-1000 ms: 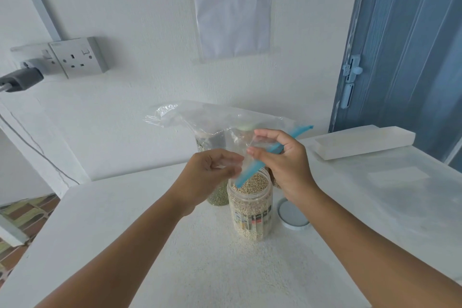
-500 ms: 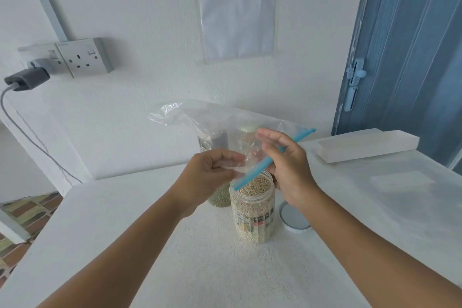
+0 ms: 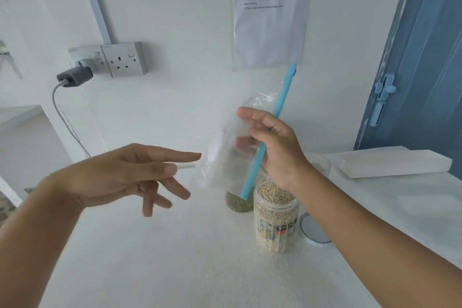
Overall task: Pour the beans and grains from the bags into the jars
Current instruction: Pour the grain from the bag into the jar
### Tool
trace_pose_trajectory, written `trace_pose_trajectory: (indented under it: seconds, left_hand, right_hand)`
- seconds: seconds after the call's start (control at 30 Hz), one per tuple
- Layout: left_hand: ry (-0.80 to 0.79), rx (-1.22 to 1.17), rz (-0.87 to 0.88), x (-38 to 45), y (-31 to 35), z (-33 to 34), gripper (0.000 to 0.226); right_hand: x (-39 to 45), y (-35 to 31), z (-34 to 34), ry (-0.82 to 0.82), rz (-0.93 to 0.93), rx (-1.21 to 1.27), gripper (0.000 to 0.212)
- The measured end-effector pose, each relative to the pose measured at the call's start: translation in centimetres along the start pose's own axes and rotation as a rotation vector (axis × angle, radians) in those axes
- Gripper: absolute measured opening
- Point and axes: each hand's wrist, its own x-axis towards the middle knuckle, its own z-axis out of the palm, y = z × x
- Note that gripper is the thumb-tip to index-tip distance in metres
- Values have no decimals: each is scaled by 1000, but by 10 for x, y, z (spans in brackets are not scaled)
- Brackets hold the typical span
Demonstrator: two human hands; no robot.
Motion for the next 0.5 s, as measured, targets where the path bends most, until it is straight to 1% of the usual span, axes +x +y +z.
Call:
trace_pose_trajectory:
  seconds: [0.07,0.1,0.13,0.2,0.27,0.33,0.43,0.5]
  left_hand:
    - [171,62,69,-13,4,-15,82]
    - [265,76,108,-15,4,-19,90]
    - [330,76,149,-15,4,-21,90]
    - [413,40,225,-8,-3,-22,75]
    - [427,11,244,-1,-12,-27,70]
    - [403,-6,269,2,-18,-31,65]
    - [376,-67,273,3,-25,-41,57]
    - [353,-63,216,2,-28,-47,57]
  right_hand:
    - [2,-1,18,-96,8,-34,41]
    - [3,0,27,-146,16,-61,41]
    - [3,2,35,-198,30,-88,41]
    - [4,7,50,-310,73,-131,40]
    - [6,10,62,-426,118,-178,41]
    - [6,11,68,-521,152,-227,43]
    - [8,9,70,-579,196,-279,42]
    - [12,8,67,-610,218,-326,44]
